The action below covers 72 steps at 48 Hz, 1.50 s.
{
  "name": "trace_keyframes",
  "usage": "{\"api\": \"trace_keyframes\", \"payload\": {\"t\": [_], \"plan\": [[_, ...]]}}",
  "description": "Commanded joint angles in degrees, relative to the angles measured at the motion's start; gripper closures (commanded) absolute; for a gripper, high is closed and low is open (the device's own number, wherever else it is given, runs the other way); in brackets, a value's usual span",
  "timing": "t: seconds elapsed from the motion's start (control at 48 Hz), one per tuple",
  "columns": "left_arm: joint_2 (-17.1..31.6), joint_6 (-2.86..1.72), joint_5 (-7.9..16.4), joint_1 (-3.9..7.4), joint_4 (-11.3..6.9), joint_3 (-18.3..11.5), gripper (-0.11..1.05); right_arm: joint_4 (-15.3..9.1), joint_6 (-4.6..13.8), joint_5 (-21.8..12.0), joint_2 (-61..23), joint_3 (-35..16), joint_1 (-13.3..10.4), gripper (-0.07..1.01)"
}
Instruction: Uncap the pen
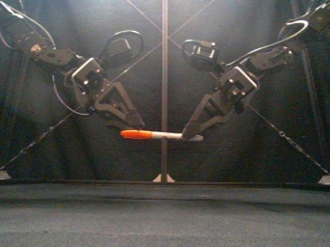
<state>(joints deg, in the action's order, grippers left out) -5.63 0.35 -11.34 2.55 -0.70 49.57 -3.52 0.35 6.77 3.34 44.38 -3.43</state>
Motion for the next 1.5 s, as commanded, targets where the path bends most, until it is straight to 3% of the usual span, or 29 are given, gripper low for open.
{"api": "trace_keyframes", "payload": {"t": [0.021, 0.167, 0.562, 0.75, 1.292, 1.5], "plan": [[0.4, 0.00, 0.2, -0.18, 0.53, -1.1, 0.09, 0.0, -0.26, 0.3, 1.8, -1.2, 0.1, 0.40], [0.5, 0.00, 0.4, -0.09, 0.62, -1.1, 0.12, -0.1, -0.26, 0.3, 1.8, -1.2, 0.1, 0.40], [0.5, 0.00, 1.2, 0.18, 1.14, -1.1, 0.44, 0.0, -0.18, 0.2, 1.9, -0.7, 0.0, 0.40], [-0.3, 0.00, 2.8, 0.35, 1.14, 0.3, 0.44, 0.0, 0.18, 0.3, 4.0, 1.7, -0.2, 0.40], [-7.3, 0.00, 2.4, -0.09, 1.14, 6.3, 0.44, 0.8, 0.35, 2.5, 15.3, 11.6, -0.4, 0.41], [-8.8, -0.09, 2.1, -0.09, 1.05, 7.9, 0.44, 1.2, 0.35, 3.5, 16.1, 12.9, -0.4, 0.41]]}}
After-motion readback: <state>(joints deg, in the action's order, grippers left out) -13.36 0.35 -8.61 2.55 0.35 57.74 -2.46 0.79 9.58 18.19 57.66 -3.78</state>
